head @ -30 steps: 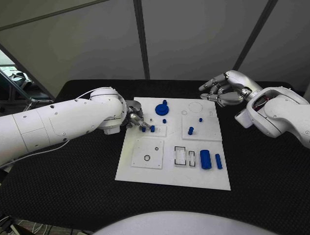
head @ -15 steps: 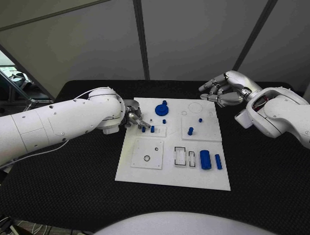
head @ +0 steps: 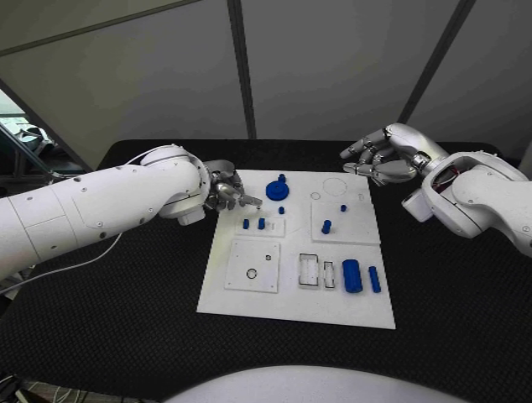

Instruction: Assemble the parts on the task board

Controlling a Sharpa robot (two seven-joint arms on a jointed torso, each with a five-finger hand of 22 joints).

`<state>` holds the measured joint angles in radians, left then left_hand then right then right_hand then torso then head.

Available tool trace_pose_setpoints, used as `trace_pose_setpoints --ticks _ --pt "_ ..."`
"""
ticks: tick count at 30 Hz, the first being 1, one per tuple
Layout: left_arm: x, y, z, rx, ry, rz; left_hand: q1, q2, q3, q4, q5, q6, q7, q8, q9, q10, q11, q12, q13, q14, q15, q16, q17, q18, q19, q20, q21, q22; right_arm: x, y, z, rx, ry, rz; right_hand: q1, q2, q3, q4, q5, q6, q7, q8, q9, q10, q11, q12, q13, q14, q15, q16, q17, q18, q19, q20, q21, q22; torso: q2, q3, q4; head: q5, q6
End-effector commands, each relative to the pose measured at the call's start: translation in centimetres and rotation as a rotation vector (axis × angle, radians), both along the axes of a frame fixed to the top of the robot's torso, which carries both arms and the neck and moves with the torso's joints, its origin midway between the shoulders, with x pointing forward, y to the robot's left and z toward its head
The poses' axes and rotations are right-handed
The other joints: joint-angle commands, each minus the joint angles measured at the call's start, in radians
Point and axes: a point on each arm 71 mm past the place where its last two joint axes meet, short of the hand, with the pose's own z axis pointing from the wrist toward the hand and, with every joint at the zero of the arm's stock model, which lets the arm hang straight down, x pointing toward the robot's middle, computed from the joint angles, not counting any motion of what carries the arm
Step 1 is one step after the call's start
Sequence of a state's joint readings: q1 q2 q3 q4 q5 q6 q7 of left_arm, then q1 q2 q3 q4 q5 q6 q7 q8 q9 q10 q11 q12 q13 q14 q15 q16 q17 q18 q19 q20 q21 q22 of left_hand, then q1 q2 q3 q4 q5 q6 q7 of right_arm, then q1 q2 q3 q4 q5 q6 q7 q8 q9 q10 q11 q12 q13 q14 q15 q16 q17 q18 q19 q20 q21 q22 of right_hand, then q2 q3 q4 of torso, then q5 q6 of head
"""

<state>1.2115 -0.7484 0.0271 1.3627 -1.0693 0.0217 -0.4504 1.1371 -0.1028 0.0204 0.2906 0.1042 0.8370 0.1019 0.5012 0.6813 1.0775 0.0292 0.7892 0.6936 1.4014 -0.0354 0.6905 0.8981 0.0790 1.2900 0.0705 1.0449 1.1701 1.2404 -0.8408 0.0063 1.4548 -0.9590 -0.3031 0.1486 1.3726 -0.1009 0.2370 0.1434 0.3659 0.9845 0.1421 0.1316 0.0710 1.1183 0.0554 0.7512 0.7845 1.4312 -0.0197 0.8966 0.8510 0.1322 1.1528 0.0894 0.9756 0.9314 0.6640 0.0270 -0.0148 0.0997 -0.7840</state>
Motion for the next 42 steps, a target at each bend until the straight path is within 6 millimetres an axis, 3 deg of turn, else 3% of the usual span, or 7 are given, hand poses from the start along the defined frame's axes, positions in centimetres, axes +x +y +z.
trace_pose_setpoints --ticks 1,3,11,22,26,34,42 --pt "0.4 -0.7 1.1 -0.201 -0.094 -0.018 0.032 0.021 -0.021 -0.002 0.001 -0.049 0.022 -0.039 -0.043 -0.069 0.022 -0.059 -0.045 -0.004 0.018 0.034 0.020 0.091 -0.146 0.014 -0.286 -0.202 0.0 0.0 0.2 0.009 -0.008 0.003 -0.009 0.001 -0.001 0.004 -0.004 0.003 0.005 -0.004 -0.001 -0.003 0.001 -0.003 -0.002 0.008 0.000 -0.005 -0.001 0.013 0.007 0.002 -0.002 -0.002 0.000 0.0013 -0.0006 -0.002 0.000" --pt "0.5 -1.1 1.4 -0.235 -0.121 -0.043 0.078 0.025 -0.035 -0.010 0.002 -0.087 0.051 -0.085 -0.096 -0.145 0.055 -0.130 -0.098 -0.092 0.043 -0.084 -0.068 0.097 -0.200 0.035 -0.404 -0.284 0.0 0.0 0.2 0.009 -0.008 0.003 -0.009 0.001 -0.001 0.004 -0.004 0.003 0.005 -0.004 -0.001 -0.003 0.001 -0.003 -0.002 0.008 0.000 -0.005 -0.001 0.013 0.007 0.002 -0.002 -0.002 0.001 0.0006 -0.0005 -0.004 0.001" --pt "0.1 -3.2 1.9 -0.256 -0.301 -0.191 0.331 0.027 0.015 -0.105 0.004 -0.047 0.057 -0.164 -0.253 -0.177 0.067 -0.258 -0.260 -0.189 0.062 -0.109 -0.134 0.104 -0.198 0.058 -0.545 -0.395 0.0 0.0 0.2 0.009 -0.009 0.001 -0.006 0.001 0.001 0.002 -0.003 0.003 0.005 -0.004 -0.001 -0.004 0.000 -0.004 -0.003 0.008 0.000 -0.006 -0.001 0.013 0.008 0.002 -0.002 -0.001 0.000 0.0004 -0.0019 -0.012 0.004" --pt "-0.4 -6.0 0.1 -0.069 -0.398 -0.420 0.368 -0.004 0.037 -0.122 0.005 0.033 0.044 -0.219 -0.385 -0.135 0.056 -0.312 -0.387 -0.121 0.046 0.006 -0.146 0.103 -0.098 0.041 -0.540 -0.403 0.1 0.0 0.2 0.030 0.006 -0.001 -0.004 0.000 0.002 0.001 -0.002 0.003 0.005 -0.004 -0.001 -0.004 0.000 -0.003 -0.002 0.008 0.000 -0.007 0.000 0.013 0.008 0.002 -0.003 -0.001 0.001 0.0000 -0.0012 -0.018 0.008" --pt "-0.3 -6.7 -0.4 -0.007 -0.414 -0.460 0.366 -0.009 0.046 -0.122 0.005 0.059 0.038 -0.243 -0.429 -0.128 0.051 -0.326 -0.427 -0.039 0.038 0.222 -0.008 0.071 0.007 0.030 -0.316 -0.231 0.1 0.1 0.2 0.033 0.007 -0.001 -0.004 0.001 0.002 0.001 -0.002 0.003 0.004 -0.004 -0.001 -0.003 0.000 -0.002 -0.002 0.008 0.000 -0.006 0.001 0.013 0.009 0.002 -0.003 -0.001 0.001 0.0002 -0.0014 -0.018 0.005" --pt "0.3 -7.1 -1.1 0.071 -0.417 -0.482 0.376 -0.011 0.091 -0.127 0.007 0.103 0.032 -0.276 -0.489 -0.105 0.045 -0.362 -0.497 0.044 0.033 0.471 0.159 0.024 0.111 0.022 0.000 0.020 0.0 0.2 0.2 0.034 0.009 0.001 -0.004 0.001 0.002 0.001 -0.002 0.003 0.004 -0.004 -0.001 -0.003 0.000 -0.002 -0.002 0.008 0.000 -0.006 0.001 0.013 0.009 0.002 -0.003 -0.001 0.002 0.0004 -0.0015 -0.020 0.000" --pt "0.7 -7.7 -1.4 0.098 -0.410 -0.493 0.378 -0.021 0.130 -0.129 0.008 0.126 0.026 -0.290 -0.514 -0.081 0.042 -0.382 -0.529 0.072 0.027 0.549 0.214 0.010 0.140 0.018 0.094 0.095 0.1 0.3 0.2 0.035 0.009 0.004 -0.004 0.001 0.002 0.001 -0.002 0.003 0.004 -0.004 -0.001 -0.003 0.000 -0.002 -0.002 0.008 0.000 -0.006 0.001 0.013 0.009 0.002 -0.003 -0.001 0.001 0.0006 -0.0011 -0.023 -0.008"
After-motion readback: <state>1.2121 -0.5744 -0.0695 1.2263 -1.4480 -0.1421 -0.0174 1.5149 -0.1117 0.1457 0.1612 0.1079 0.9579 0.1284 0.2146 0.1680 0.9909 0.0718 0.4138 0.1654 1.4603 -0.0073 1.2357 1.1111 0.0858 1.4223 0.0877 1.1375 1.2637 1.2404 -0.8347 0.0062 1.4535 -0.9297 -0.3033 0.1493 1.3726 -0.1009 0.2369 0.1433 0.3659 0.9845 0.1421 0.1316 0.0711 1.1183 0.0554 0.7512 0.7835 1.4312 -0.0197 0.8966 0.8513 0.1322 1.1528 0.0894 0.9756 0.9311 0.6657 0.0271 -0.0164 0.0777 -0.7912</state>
